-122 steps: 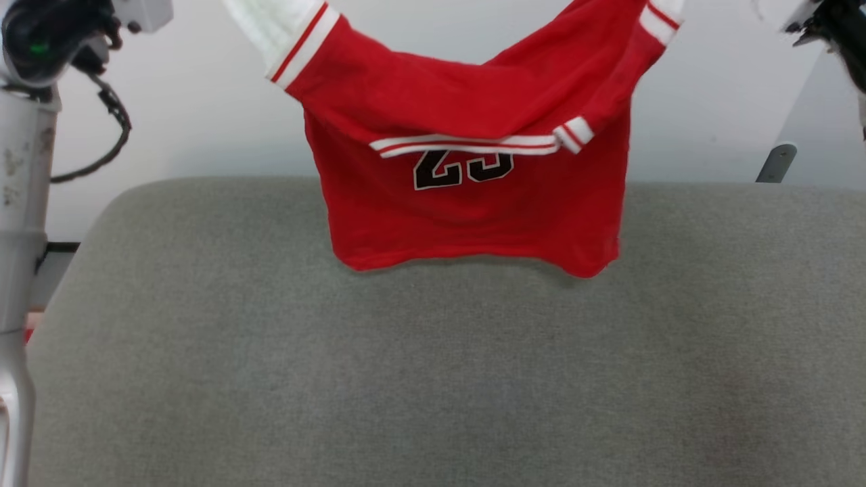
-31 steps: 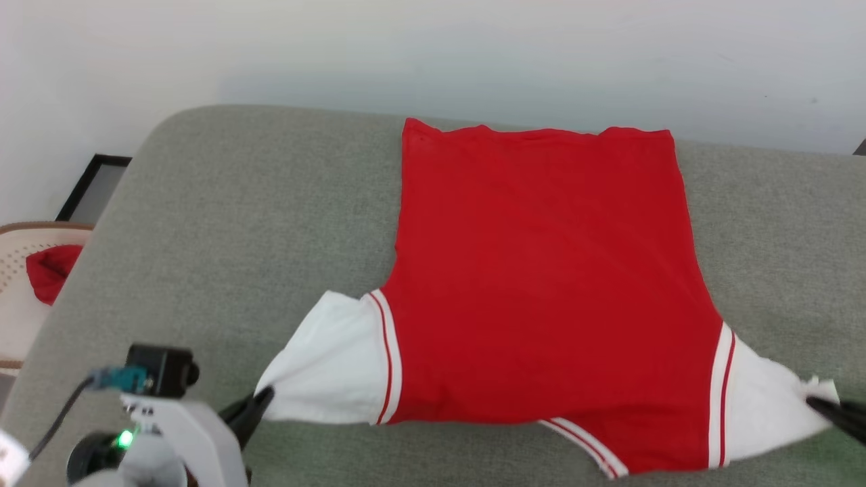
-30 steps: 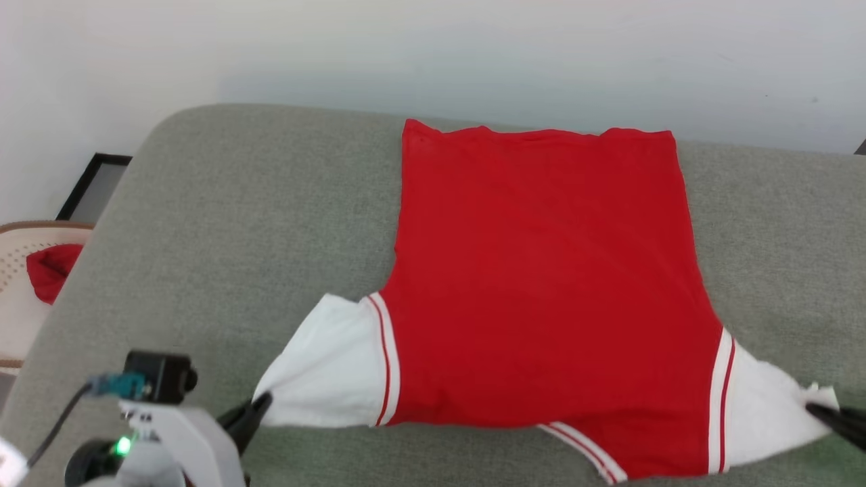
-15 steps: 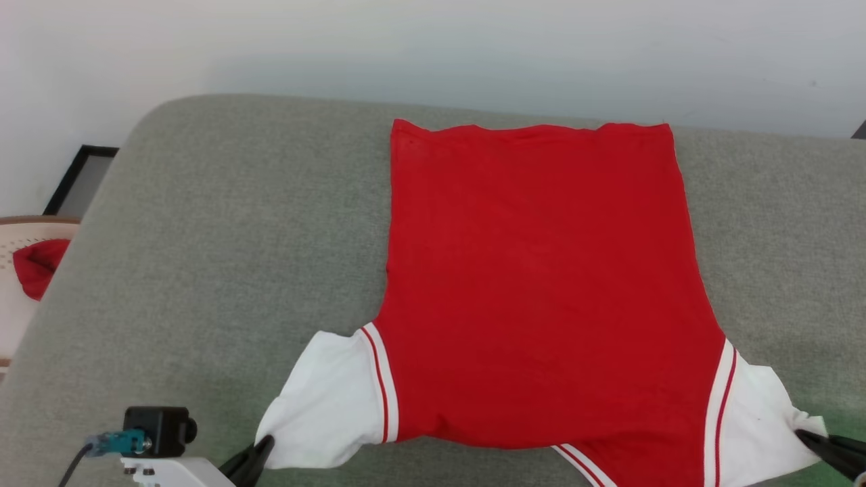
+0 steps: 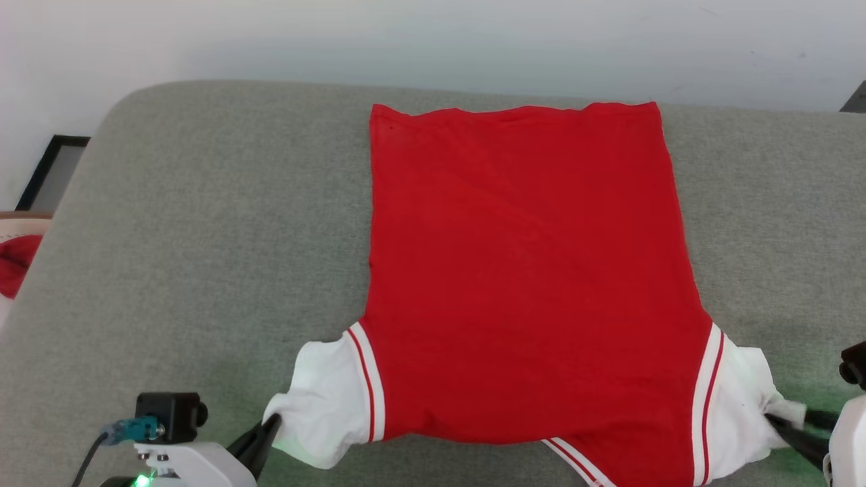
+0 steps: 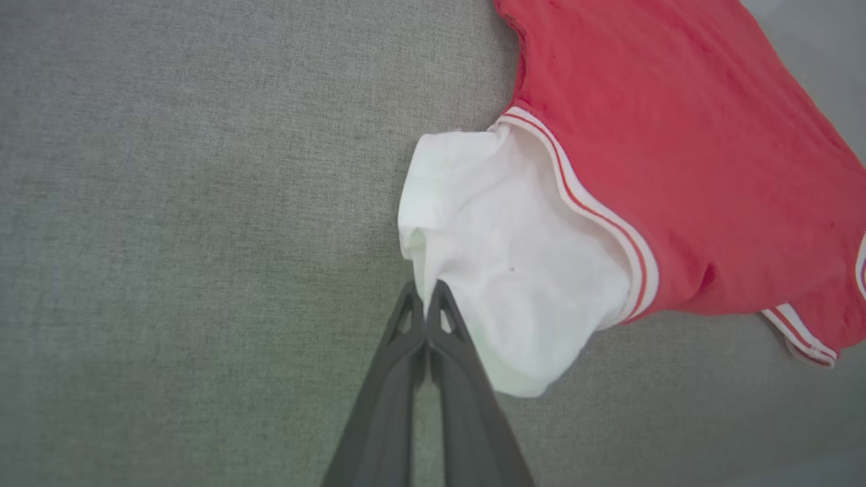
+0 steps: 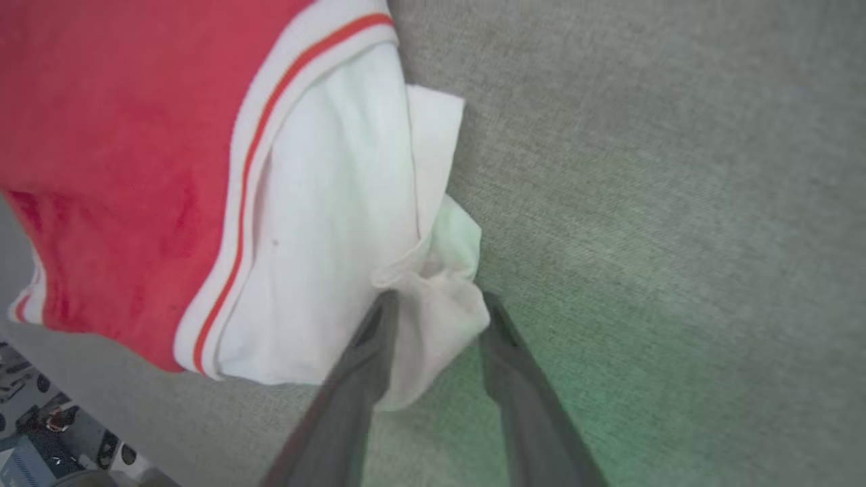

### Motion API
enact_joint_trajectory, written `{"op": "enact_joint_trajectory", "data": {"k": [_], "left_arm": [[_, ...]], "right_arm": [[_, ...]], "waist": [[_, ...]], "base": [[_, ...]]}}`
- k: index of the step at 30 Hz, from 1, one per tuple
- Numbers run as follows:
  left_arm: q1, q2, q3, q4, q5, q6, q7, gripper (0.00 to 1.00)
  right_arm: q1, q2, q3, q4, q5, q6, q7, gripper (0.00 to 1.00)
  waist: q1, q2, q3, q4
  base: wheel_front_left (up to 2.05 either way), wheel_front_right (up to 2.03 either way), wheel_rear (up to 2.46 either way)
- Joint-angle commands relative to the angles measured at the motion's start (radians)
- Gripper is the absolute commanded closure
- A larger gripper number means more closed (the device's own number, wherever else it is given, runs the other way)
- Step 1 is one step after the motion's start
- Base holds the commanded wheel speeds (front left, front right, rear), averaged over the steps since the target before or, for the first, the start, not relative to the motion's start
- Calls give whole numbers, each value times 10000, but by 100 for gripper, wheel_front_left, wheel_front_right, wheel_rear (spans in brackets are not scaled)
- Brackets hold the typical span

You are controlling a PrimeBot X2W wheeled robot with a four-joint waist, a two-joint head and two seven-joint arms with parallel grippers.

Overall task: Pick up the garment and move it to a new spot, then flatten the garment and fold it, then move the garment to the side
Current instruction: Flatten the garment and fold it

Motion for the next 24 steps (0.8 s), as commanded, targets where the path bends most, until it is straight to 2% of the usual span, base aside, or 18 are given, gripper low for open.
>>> {"op": "enact_joint_trajectory", "data": {"k": [1, 6, 11, 14, 20, 24], "left_arm": [[-47, -45, 4, 36, 72, -2, -72, 100], [21, -105, 38, 89, 55, 32, -164, 100], [62, -223, 9, 95, 51, -28, -240, 100], [-16, -332, -21, 114, 90, -100, -254, 100], [-355, -664, -171, 281, 219, -327, -127, 100], [-635, -849, -220, 471, 309, -472, -75, 100]], "right_arm": [[-87, -15, -97, -59, -136, -7, 88, 0], [137, 35, -750, -503, -584, -7, 731, 0], [349, 151, -1946, -1377, -1006, -7, 1181, 0], [244, 312, -2653, -1953, -1650, -7, 1306, 0], [-575, 1217, -3608, -2472, -3016, -7, 1087, 0], [-1677, 2106, -4062, -1918, -3893, -7, 882, 0]], "waist": [[0, -1, 6, -41], [0, -1, -8, -165], [0, -1, 36, -207], [0, -1, 90, -163], [0, -1, 236, 140], [0, -1, 431, 425]], "base": [[0, 0, 0], [0, 0, 0], [0, 0, 0], [0, 0, 0], [0, 0, 0], [0, 0, 0]]}}
